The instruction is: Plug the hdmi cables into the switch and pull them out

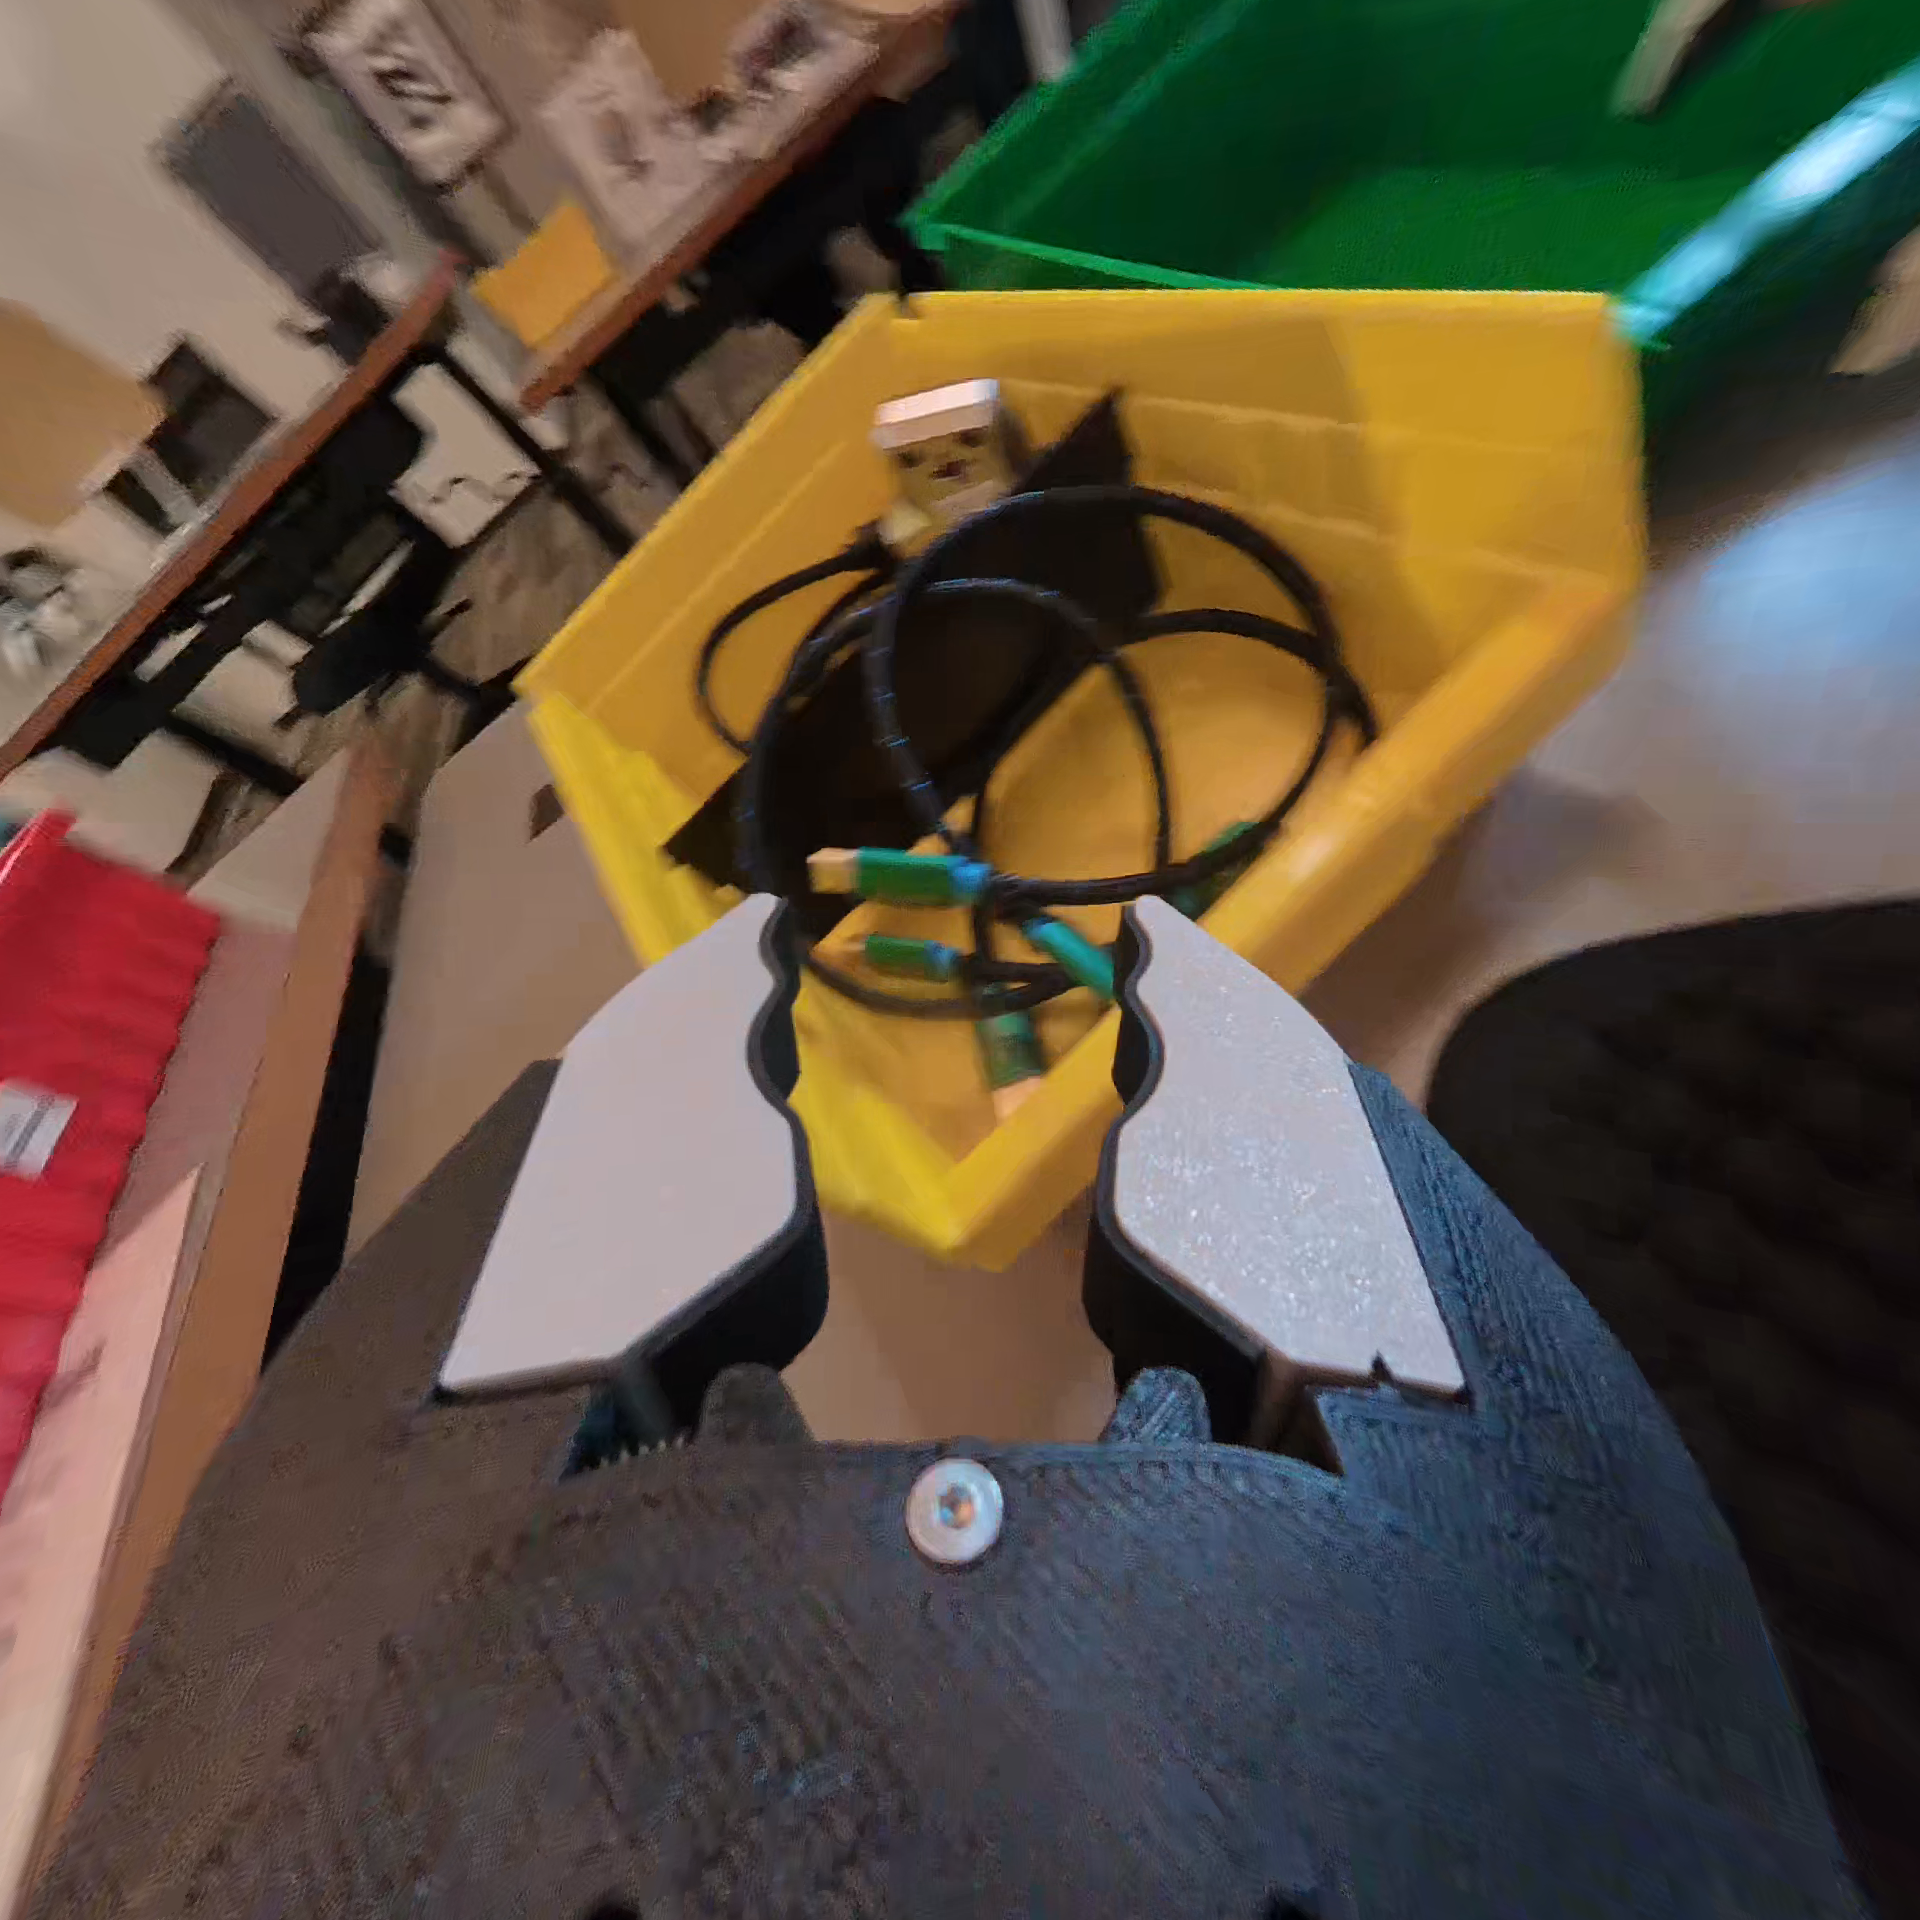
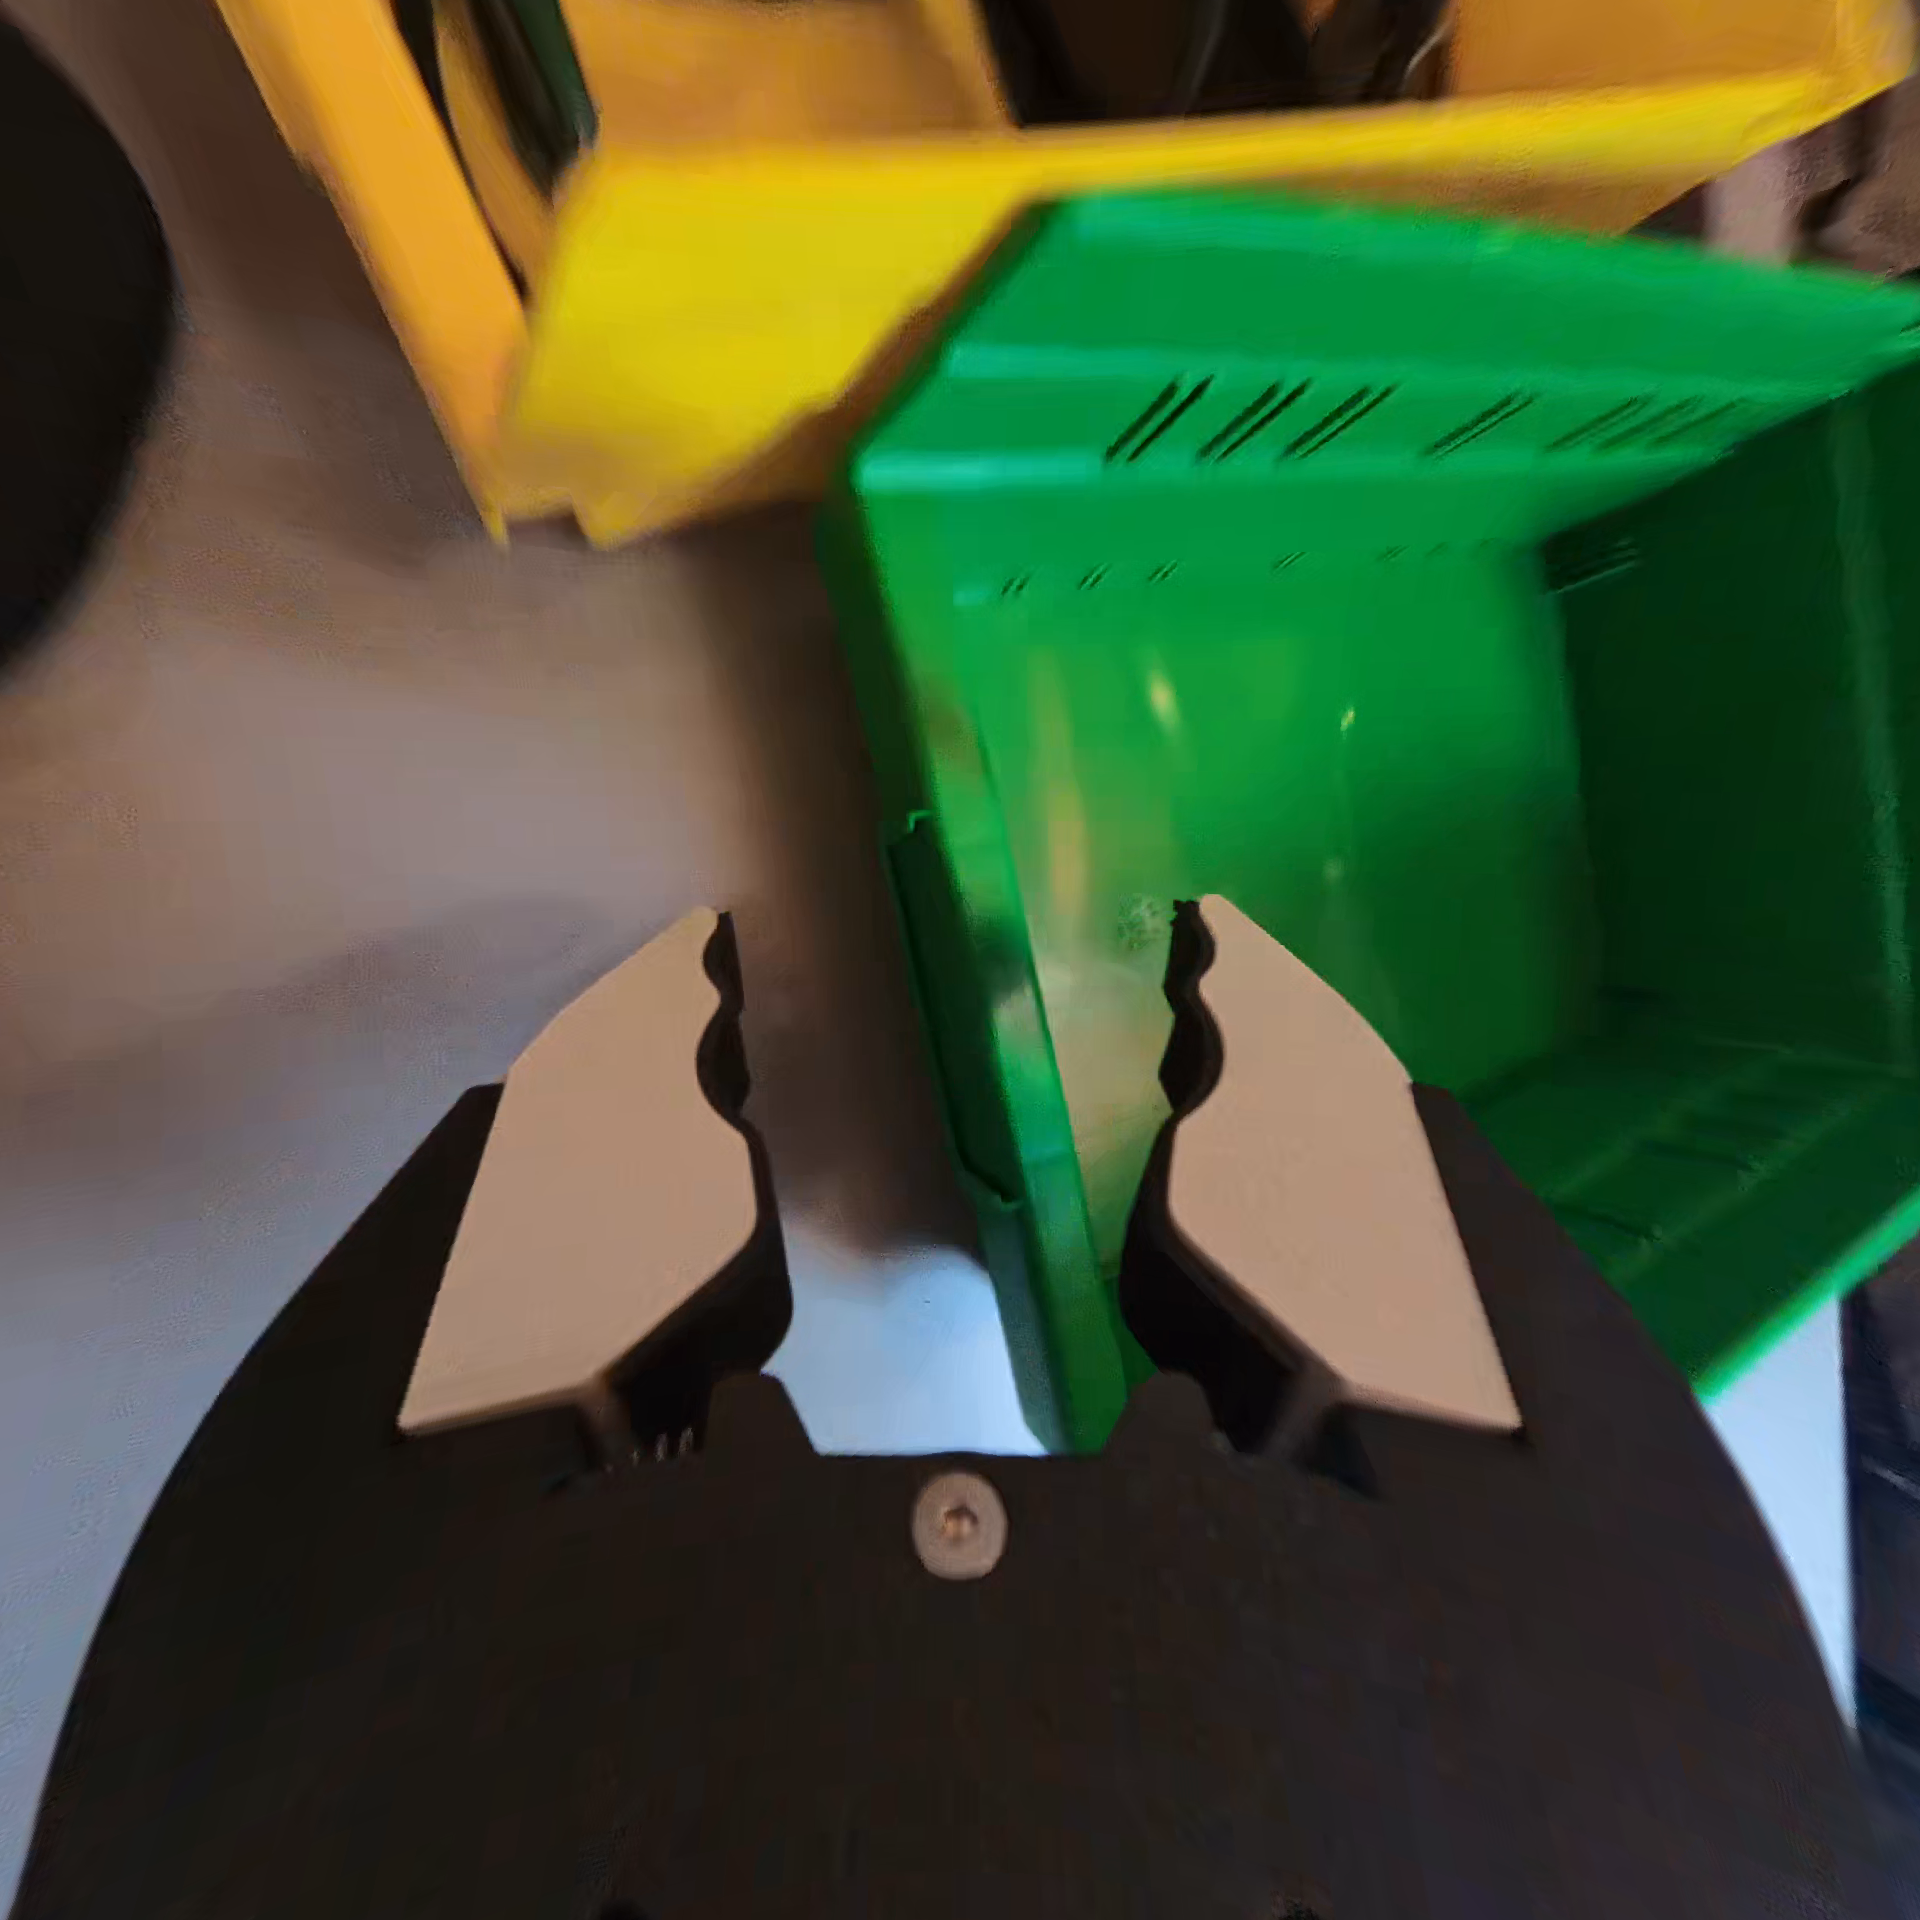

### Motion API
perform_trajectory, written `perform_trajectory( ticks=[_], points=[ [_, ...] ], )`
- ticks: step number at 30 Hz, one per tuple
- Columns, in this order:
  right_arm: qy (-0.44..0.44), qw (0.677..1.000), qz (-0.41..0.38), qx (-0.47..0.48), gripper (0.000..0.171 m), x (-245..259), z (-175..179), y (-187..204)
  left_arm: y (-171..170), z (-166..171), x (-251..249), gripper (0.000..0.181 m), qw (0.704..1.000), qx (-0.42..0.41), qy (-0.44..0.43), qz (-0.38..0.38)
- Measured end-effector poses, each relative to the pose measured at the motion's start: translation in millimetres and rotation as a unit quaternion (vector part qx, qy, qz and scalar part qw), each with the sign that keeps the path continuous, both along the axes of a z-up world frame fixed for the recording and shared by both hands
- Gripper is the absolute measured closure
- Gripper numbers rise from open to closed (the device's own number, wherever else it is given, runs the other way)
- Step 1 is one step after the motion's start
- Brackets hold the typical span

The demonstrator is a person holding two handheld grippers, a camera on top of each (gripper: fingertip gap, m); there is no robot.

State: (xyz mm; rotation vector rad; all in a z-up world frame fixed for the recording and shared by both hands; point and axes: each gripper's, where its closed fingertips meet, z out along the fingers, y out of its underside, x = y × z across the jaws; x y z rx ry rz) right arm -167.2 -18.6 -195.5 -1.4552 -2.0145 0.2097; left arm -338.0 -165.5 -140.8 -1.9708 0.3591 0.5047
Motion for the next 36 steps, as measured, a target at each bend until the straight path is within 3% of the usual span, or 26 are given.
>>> perform_trajectory(
  ticks=[1, 2, 3, 4, 5, 9, 16, 22, 29, 32, 36],
  points=[
    [-0.037, 0.999, 0.017, 0.001, 0.092, 0, -15, 2, 5, -6, 17, 0.121, 0.999, -0.036, 0.014, -0.036],
    [-0.065, 0.997, 0.027, 0.015, 0.099, -1, -29, 7, 9, -17, 33, 0.121, 0.994, -0.079, 0.029, -0.071],
    [-0.087, 0.995, 0.021, 0.049, 0.125, 0, -38, 17, 12, -30, 42, 0.12, 0.987, -0.123, 0.046, -0.094],
    [-0.099, 0.992, 0.02, 0.082, 0.138, 2, -42, 26, 16, -40, 44, 0.12, 0.98, -0.156, 0.07, -0.103],
    [-0.094, 0.992, 0.026, 0.074, 0.14, 4, -41, 23, 19, -51, 42, 0.12, 0.972, -0.185, 0.095, -0.107],
    [-0.097, 0.995, 0.0, 0.03, 0.141, 47, -33, 3, 26, -80, 33, 0.126, 0.949, -0.252, 0.134, -0.138],
    [-0.122, 0.99, -0.01, 0.064, 0.141, 183, -37, -14, 37, -86, 42, 0.134, 0.944, -0.244, 0.135, -0.176],
    [-0.175, 0.976, -0.067, 0.109, 0.141, 278, -38, 34, 47, -85, 48, 0.138, 0.948, -0.233, 0.131, -0.174],
    [-0.177, 0.966, -0.105, 0.16, 0.141, 302, -36, 116, 76, -84, 35, 0.138, 0.957, -0.213, 0.123, -0.155],
    [-0.17, 0.96, -0.137, 0.177, 0.134, 304, -33, 148, 89, -84, 27, 0.139, 0.959, -0.208, 0.131, -0.14],
    [-0.054, 0.98, -0.158, 0.104, 0.118, 277, -14, 138, 103, -81, 5, 0.136, 0.97, -0.185, 0.132, -0.09]
  ],
)
